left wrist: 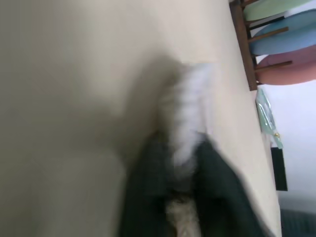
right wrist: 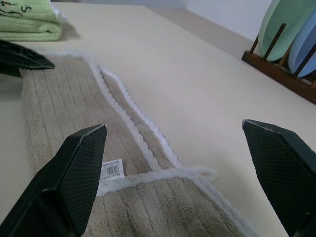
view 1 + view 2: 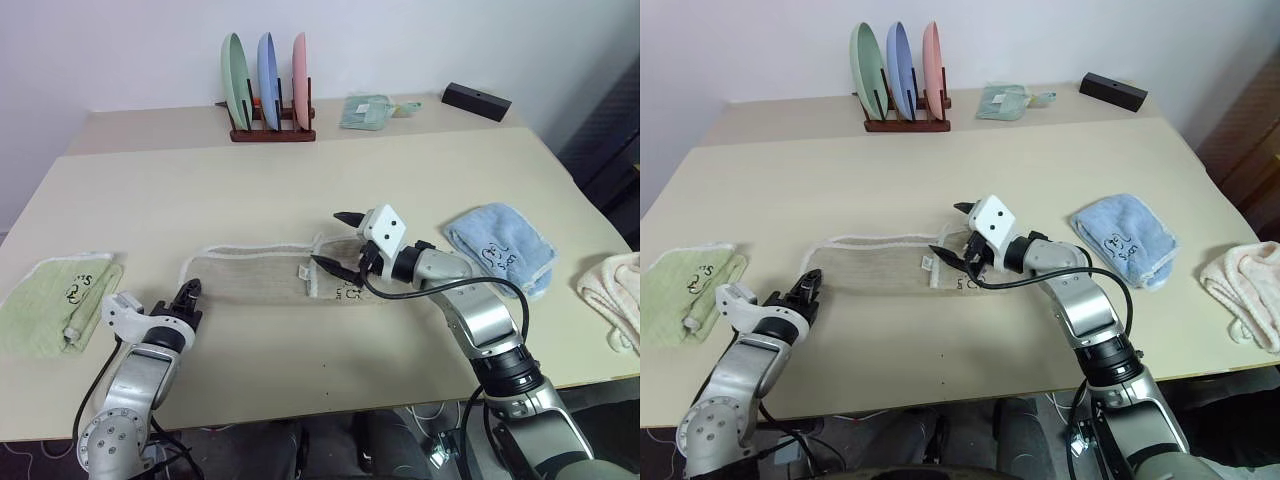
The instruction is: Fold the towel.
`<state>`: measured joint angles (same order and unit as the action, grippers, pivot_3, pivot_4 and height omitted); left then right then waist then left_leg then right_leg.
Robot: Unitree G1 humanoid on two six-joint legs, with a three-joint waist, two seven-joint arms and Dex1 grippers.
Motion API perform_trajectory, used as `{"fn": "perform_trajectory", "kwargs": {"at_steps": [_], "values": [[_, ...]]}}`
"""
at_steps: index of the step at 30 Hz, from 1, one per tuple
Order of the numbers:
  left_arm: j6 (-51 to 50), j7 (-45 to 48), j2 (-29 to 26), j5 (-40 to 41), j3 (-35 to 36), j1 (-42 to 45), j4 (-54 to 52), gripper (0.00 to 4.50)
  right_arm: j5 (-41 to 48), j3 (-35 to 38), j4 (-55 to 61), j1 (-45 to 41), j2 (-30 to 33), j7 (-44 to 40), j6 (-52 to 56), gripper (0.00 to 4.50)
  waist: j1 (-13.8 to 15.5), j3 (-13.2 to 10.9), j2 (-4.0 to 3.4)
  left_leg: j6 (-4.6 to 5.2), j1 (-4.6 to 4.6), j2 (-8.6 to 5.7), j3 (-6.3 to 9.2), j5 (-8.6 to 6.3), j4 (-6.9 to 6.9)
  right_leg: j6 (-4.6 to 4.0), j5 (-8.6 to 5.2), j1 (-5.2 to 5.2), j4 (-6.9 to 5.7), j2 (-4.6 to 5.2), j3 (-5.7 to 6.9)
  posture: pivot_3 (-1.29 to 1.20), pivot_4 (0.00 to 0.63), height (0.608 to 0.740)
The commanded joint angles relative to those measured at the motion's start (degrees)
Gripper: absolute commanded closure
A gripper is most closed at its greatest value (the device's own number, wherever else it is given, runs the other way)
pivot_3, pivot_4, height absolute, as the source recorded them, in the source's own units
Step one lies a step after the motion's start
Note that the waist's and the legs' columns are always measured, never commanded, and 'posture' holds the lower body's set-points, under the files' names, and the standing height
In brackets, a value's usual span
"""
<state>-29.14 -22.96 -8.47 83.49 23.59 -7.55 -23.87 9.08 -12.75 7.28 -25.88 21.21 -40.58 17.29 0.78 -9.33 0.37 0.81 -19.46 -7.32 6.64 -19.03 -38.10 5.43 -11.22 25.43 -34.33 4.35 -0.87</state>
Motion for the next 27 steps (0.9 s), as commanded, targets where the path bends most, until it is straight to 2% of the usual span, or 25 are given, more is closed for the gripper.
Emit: {"fn": "perform_trajectory", "kwargs": {"at_steps": [1,7,11,16,18,21,24,27], "values": [[1.24,5.1,-4.63,-3.59,2.87,-1.18,-3.55,4.46,-0.17,0.56,3.04,0.46,0.41,0.31,0.14,0.0,-0.09,0.0,0.0,0.0,0.0,0.0,0.0,0.0,0.0,0.0,0.0,0.0,0.0,0.0,0.0,0.0,0.15,0.74],[2.07,15.13,-13.98,-8.49,7.84,-3.43,-3.5,4.46,-0.41,0.95,2.81,0.8,0.87,0.03,0.26,0.0,-0.08,-0.01,-0.02,-0.04,0.0,0.05,-0.02,-0.02,0.03,-0.01,-0.01,0.02,0.02,-0.09,-0.02,0.0,0.15,0.74],[-0.94,24.9,-22.52,-15.1,4.35,-3.78,-6.06,4.46,-0.69,1.05,1.77,0.49,0.71,0.19,0.12,0.0,0.05,-0.01,0.01,-0.04,-0.01,0.04,0.0,-0.02,0.03,-0.01,-0.01,0.0,0.03,-0.08,-0.01,0.0,0.15,0.74],[-3.68,35.65,-29.37,-20.58,-4.73,2.62,-8.75,4.46,-1.01,1.21,0.5,0.34,0.53,0.44,-0.11,0.0,-0.08,-0.02,-0.02,-0.03,-0.01,0.03,-0.01,-0.03,0.03,-0.02,0.0,0.01,0.03,-0.07,-0.01,0.0,0.15,0.74],[-4.55,37.95,-30.39,-21.96,-7.17,4.82,-9.0,4.46,-1.06,1.22,0.33,0.48,0.59,0.45,-0.24,0.0,-0.12,-0.03,-0.02,-0.03,-0.01,0.05,-0.01,-0.02,0.03,-0.03,0.0,0.02,0.02,-0.08,-0.01,0.0,0.15,0.74],[-7.49,44.24,-32.26,-28.01,-18.86,13.33,-9.84,4.46,-1.48,1.95,-0.36,0.42,0.48,1.84,-0.03,0.0,-0.17,-0.04,-0.04,-0.03,-0.02,0.04,-0.01,-0.03,0.06,-0.03,0.0,0.03,0.03,-0.08,-0.02,0.0,0.15,0.74],[-9.13,48.68,-30.91,-33.98,-29.08,20.79,-8.83,4.46,-2.2,3.0,-1.53,0.1,1.07,3.07,-0.51,0.0,-0.11,-0.04,-0.04,-0.03,-0.03,0.03,-0.01,-0.02,0.06,-0.03,0.01,0.02,0.03,-0.07,-0.02,0.0,0.15,0.74],[-9.68,49.97,-28.17,-36.55,-32.36,24.45,-6.59,4.46,-2.51,3.97,-2.2,-0.11,1.9,3.64,-0.84,0.0,-0.5,-0.05,-0.05,-0.02,-0.03,0.03,-0.03,-0.03,0.08,-0.02,0.01,0.07,0.04,-0.09,-0.05,0.0,0.15,0.74]]}}
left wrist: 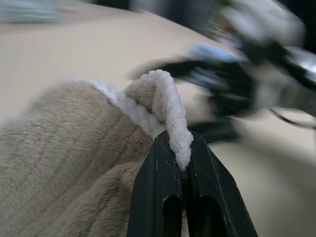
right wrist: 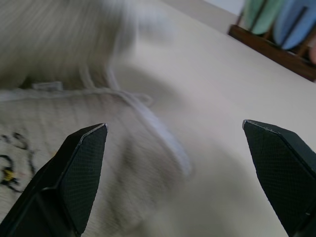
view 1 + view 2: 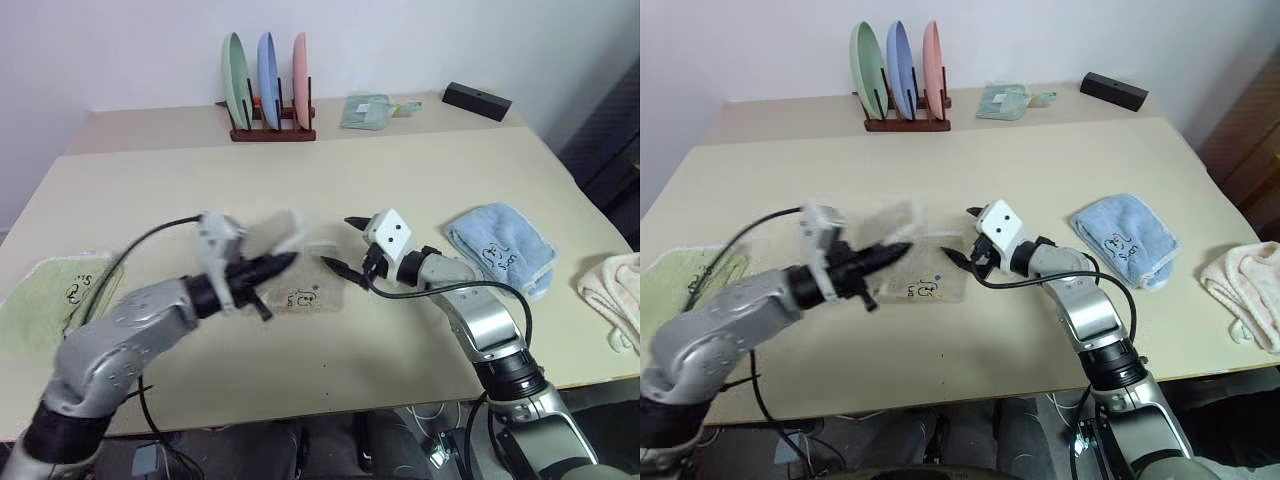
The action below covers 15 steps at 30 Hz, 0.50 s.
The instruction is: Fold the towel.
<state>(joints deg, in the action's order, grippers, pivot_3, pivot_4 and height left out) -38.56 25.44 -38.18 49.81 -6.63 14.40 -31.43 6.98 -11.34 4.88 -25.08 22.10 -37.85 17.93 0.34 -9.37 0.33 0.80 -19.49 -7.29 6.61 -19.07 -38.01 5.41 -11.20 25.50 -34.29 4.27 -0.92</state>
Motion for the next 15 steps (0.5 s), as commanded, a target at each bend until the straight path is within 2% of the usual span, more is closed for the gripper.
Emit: {"fn": "perform_trajectory", "kwargs": {"at_steps": [1,4,9,12,15], "values": [[-0.02,2.54,2.22,-4.43,-3.58,3.53,1.7,4.46,-0.3,3.16,-0.04,-0.99,1.29,1.08,-1.39,0.0,-0.03,-0.01,-0.01,0.0,0.0,0.0,0.0,0.0,0.03,0.0,0.0,0.03,-0.01,0.0,-0.01,0.0,0.15,0.74],[0.45,6.36,1.32,-11.25,-8.69,5.1,4.56,4.46,-0.26,4.3,0.03,-0.8,2.22,1.44,-1.34,0.0,-0.02,-0.01,-0.02,-0.03,-0.01,0.08,0.01,0.0,0.04,-0.01,0.0,0.06,-0.03,-0.07,0.0,0.0,0.15,0.74],[-1.38,8.03,3.24,-10.42,-5.99,3.91,5.41,4.46,-0.5,4.71,0.59,-0.11,2.48,1.98,-1.26,0.0,0.14,-0.02,-0.01,-0.04,-0.02,0.1,0.01,0.0,0.04,-0.02,0.01,0.06,-0.02,-0.1,-0.03,0.0,0.15,0.74],[-1.45,9.0,3.25,-10.12,-4.54,2.22,4.45,3.51,-0.71,4.7,0.37,-0.07,2.48,2.04,-1.42,0.0,0.2,-0.02,-0.02,-0.04,-0.02,0.1,0.01,0.0,0.03,-0.02,0.01,0.05,-0.01,-0.09,-0.03,0.0,0.15,0.74],[-2.53,8.38,4.86,-5.33,0.77,0.3,3.04,2.01,-0.98,4.54,0.08,-0.42,2.47,1.83,-1.53,0.0,0.25,-0.02,-0.02,-0.04,-0.02,0.1,0.01,0.0,0.03,-0.02,0.01,0.06,-0.02,-0.09,-0.03,0.0,0.15,0.74]]}}
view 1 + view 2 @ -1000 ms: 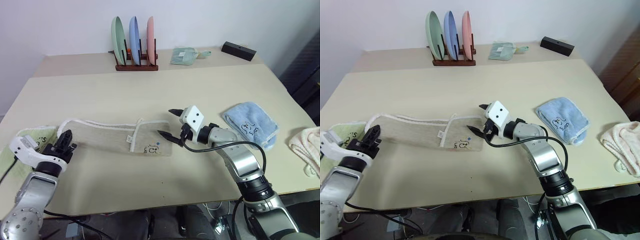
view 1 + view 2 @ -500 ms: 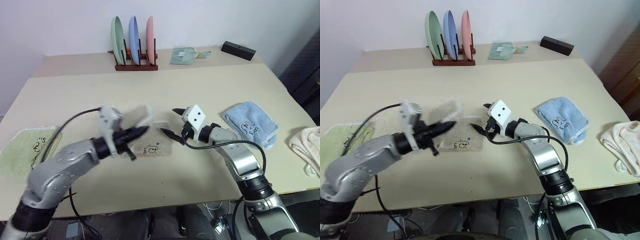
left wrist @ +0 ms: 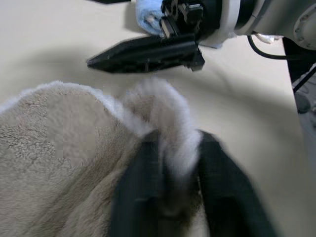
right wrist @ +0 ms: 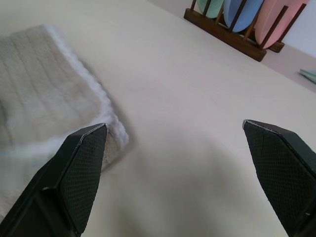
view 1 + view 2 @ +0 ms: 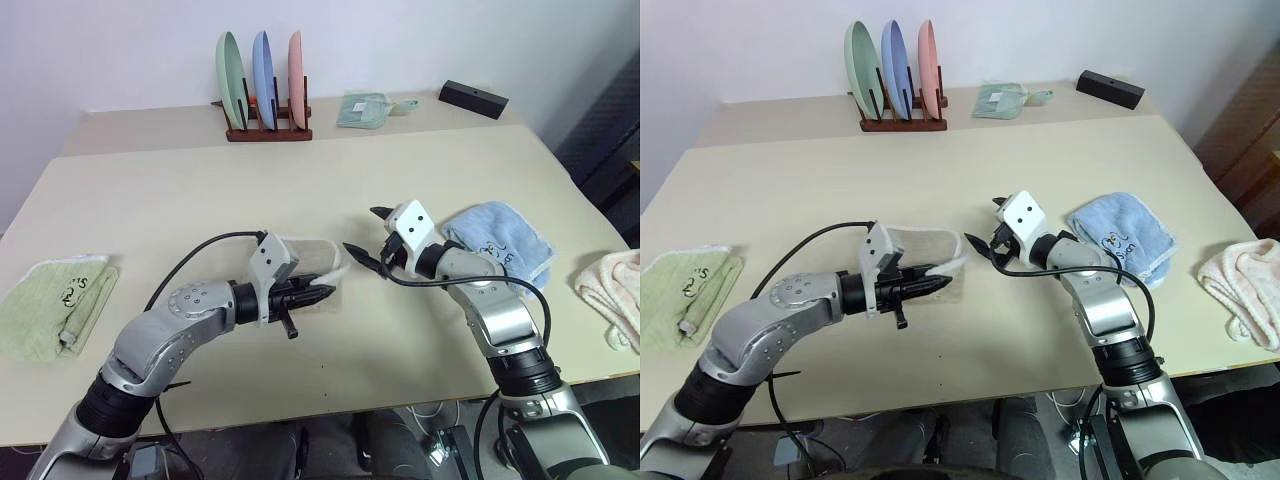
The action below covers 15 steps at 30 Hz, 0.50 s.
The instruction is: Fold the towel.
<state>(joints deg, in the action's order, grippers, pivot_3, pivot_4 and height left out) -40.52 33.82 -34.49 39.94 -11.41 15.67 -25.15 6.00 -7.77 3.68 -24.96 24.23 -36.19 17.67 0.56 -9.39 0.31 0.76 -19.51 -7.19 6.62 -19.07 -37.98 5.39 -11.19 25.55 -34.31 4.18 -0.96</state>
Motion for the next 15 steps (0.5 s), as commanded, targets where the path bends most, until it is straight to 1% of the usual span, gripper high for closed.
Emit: {"fn": "perform_trajectory", "kwargs": {"at_steps": [1,2,4,5,7,9,10,11,13,14,15], "values": [[-1.12,-0.51,1.56,6.12,7.56,-1.54,-3.64,1.5,-0.08,0.99,1.05,-0.8,0.38,0.06,-1.29,0.0,0.06,0.0,0.0,0.0,0.0,0.0,0.0,0.0,0.0,0.0,0.0,0.0,0.0,0.0,0.0,0.0,0.15,0.74],[-2.02,-1.09,1.6,7.97,9.81,-2.39,-4.14,1.09,-0.22,1.06,0.73,-1.07,0.54,-0.06,-1.41,0.0,0.05,0.0,0.0,0.0,0.0,0.0,0.0,0.0,-0.01,0.0,0.0,0.0,0.0,0.0,0.0,0.0,0.15,0.74],[-3.31,-2.63,1.47,11.05,14.31,-4.46,-5.46,1.09,-0.32,1.31,0.41,-1.29,1.02,-0.37,-1.61,0.0,-0.01,0.0,0.0,0.0,0.0,0.0,0.0,0.0,-0.02,0.0,0.0,0.0,-0.01,0.0,0.0,0.0,0.15,0.74],[-2.75,-3.75,1.77,13.0,18.29,-6.06,-5.97,1.05,0.13,1.62,0.53,-1.35,1.39,-0.95,-1.54,0.25,-0.09,0.0,-0.01,0.0,0.01,0.01,0.0,0.0,-0.02,0.0,0.0,0.0,-0.01,0.0,0.0,0.0,0.15,0.74],[-1.31,-5.41,2.45,14.91,23.81,-8.08,-6.45,1.03,1.19,2.05,1.0,-1.34,1.91,-2.01,-1.17,0.87,-0.06,-0.01,-0.01,0.0,0.01,0.01,-0.01,0.0,-0.01,0.0,0.0,0.01,-0.01,-0.01,-0.01,0.0,0.15,0.74],[-0.33,-9.34,2.36,11.34,27.16,-9.31,-4.34,1.57,3.44,1.91,2.87,-1.14,2.25,-4.46,0.08,1.88,0.1,-0.01,-0.01,-0.01,0.01,0.02,0.0,0.0,-0.02,0.0,0.0,0.01,-0.01,-0.01,0.0,0.0,0.15,0.74],[1.07,-9.82,1.92,8.35,27.22,-9.89,-3.58,1.88,4.42,1.86,3.62,-1.13,2.06,-5.27,0.78,2.35,0.14,-0.01,-0.01,-0.01,0.01,0.02,0.0,0.0,-0.02,-0.01,0.01,0.0,0.0,-0.02,0.0,0.0,0.15,0.74],[2.42,-10.62,1.43,4.56,26.07,-10.14,-2.42,2.35,6.19,1.38,4.89,-1.15,1.47,-6.57,2.31,2.94,0.17,-0.01,-0.01,-0.02,0.02,0.02,0.0,0.0,-0.03,-0.02,0.01,-0.03,0.0,-0.02,0.0,0.0,0.15,0.74],[4.08,-11.51,1.59,0.15,23.82,-9.65,-0.91,3.29,8.43,0.55,6.57,-1.36,0.26,-7.92,4.5,3.93,0.2,-0.01,-0.01,-0.01,0.03,0.02,-0.01,0.0,-0.03,-0.02,0.01,-0.07,0.02,-0.02,0.0,0.0,0.15,0.74],[4.31,-11.93,2.08,-0.91,23.07,-9.13,-0.39,3.89,9.05,0.25,7.15,-1.47,-0.22,-8.21,5.23,4.47,0.24,0.0,-0.01,-0.01,0.03,0.02,0.0,0.0,-0.03,-0.02,0.01,-0.07,0.03,-0.02,0.0,0.0,0.15,0.74],[4.56,-12.01,2.6,-1.9,22.0,-8.49,0.06,4.33,9.55,-0.07,7.47,-1.81,-1.07,-7.92,6.28,4.5,0.23,0.0,0.0,-0.01,0.03,0.02,0.0,0.0,-0.03,-0.02,0.02,-0.08,0.04,-0.02,0.01,0.0,0.15,0.74]]}}
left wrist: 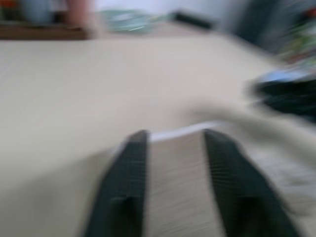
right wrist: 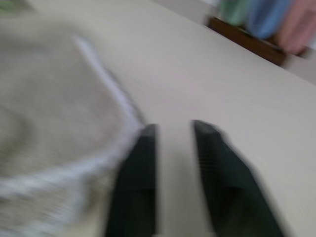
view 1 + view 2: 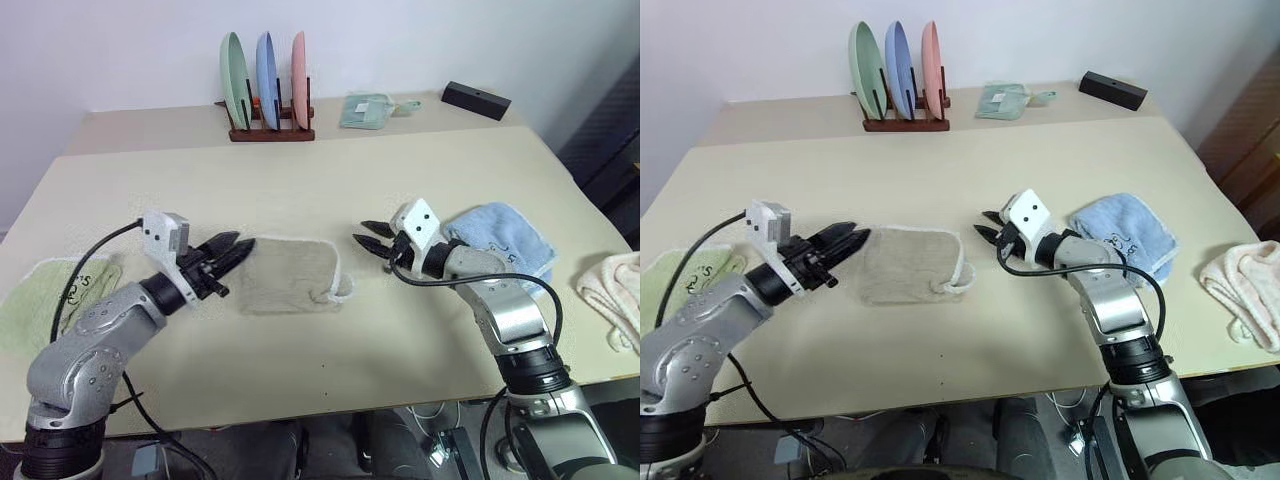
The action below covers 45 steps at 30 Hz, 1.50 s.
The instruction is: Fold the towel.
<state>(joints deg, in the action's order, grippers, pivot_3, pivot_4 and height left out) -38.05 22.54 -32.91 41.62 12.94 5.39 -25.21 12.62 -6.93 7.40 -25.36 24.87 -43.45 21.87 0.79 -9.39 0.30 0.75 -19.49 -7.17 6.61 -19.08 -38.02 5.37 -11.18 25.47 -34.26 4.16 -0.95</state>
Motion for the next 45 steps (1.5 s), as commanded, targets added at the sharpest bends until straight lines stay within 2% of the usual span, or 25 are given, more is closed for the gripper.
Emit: {"fn": "perform_trajectory", "kwargs": {"at_steps": [1,8,13,16,20,23,25,30,33,37,45], "values": [[2.38,-0.25,1.6,-4.48,-3.92,2.46,0.48,4.33,3.52,-1.42,3.94,-1.97,-2.96,-0.09,3.91,4.5,-0.01,0.0,0.01,0.0,0.0,0.0,0.0,0.0,0.0,0.0,0.0,0.0,0.01,0.0,0.0,0.0,0.15,0.74],[5.98,4.48,3.66,-13.63,-14.98,3.85,7.17,4.33,-1.39,-10.71,-2.17,-2.45,-6.73,1.6,8.03,4.5,-0.3,0.01,0.0,0.0,0.0,0.0,0.0,0.0,0.01,-0.01,0.01,0.05,-0.03,0.01,0.02,0.0,0.15,0.74],[11.01,6.34,4.59,-19.52,-17.82,1.82,14.94,4.33,-6.84,-14.73,-8.98,1.23,-5.89,2.99,4.94,4.5,-0.12,0.03,-0.04,0.0,-0.02,0.0,0.0,0.0,0.01,-0.02,0.02,0.07,-0.03,0.0,0.02,0.0,0.15,0.74],[13.71,5.95,6.5,-20.4,-16.7,0.86,17.22,4.33,-7.32,-14.01,-9.74,2.1,-6.14,4.01,3.9,4.5,-0.12,0.25,-0.1,-0.01,0.09,0.0,0.0,-0.01,0.01,-0.02,0.02,-0.04,-0.03,0.0,0.02,0.0,0.15,0.74],[15.6,5.55,9.15,-17.74,-12.95,-0.11,12.89,4.33,-4.05,-9.86,-6.04,1.22,-6.18,4.26,4.06,4.5,-0.09,0.29,-0.11,-0.01,0.11,0.0,0.0,-0.01,-0.04,-0.02,0.02,-0.08,-0.04,0.0,0.03,0.0,0.15,0.74],[15.92,5.08,9.4,-16.61,-9.82,-1.02,10.08,4.4,1.22,-5.61,-1.17,0.75,-5.72,2.99,8.45,3.63,-0.1,0.27,-0.11,-0.01,0.04,0.01,0.0,-0.01,-0.05,-0.02,0.03,-0.02,-0.05,0.0,0.02,0.0,0.15,0.74],[15.37,4.96,8.6,-15.16,-6.73,-2.26,7.29,4.4,6.58,-1.39,3.48,1.03,-4.69,2.5,15.37,2.72,-0.09,0.26,-0.1,-0.01,0.0,0.01,0.01,-0.01,-0.05,-0.03,0.03,0.03,-0.05,0.0,0.03,0.0,0.15,0.74],[14.15,9.32,3.93,-13.0,-2.9,-7.95,1.27,4.4,18.67,7.14,10.47,3.17,-2.84,4.45,35.17,0.05,-0.13,0.25,-0.1,0.03,-0.02,0.04,0.02,-0.07,-0.01,-0.03,0.02,0.04,0.01,0.0,0.02,0.0,0.15,0.74],[14.74,13.17,0.87,-12.3,-2.38,-11.35,-1.25,4.4,21.55,10.72,10.1,3.9,-4.28,9.11,44.44,0.02,-0.08,0.24,-0.11,0.07,-0.03,0.05,0.01,-0.11,-0.01,-0.03,0.02,0.03,0.02,0.0,0.01,0.0,0.15,0.74],[16.25,16.5,-1.77,-13.57,-2.98,-12.86,-2.53,4.4,24.19,12.97,8.94,3.45,-6.9,12.3,49.73,0.02,-0.05,0.19,-0.15,0.12,-0.03,0.05,-0.01,-0.13,-0.01,-0.04,0.02,0.02,0.03,0.02,0.02,0.0,0.15,0.74],[17.46,17.03,-1.54,-16.09,-6.31,-11.44,-3.29,4.4,24.96,13.53,1.47,0.0,-15.32,17.22,52.32,0.02,-0.48,0.19,-0.16,0.07,0.01,0.08,-0.03,-0.11,-0.01,-0.04,0.02,0.01,0.0,-0.02,0.03,0.0,0.15,0.74]]}}
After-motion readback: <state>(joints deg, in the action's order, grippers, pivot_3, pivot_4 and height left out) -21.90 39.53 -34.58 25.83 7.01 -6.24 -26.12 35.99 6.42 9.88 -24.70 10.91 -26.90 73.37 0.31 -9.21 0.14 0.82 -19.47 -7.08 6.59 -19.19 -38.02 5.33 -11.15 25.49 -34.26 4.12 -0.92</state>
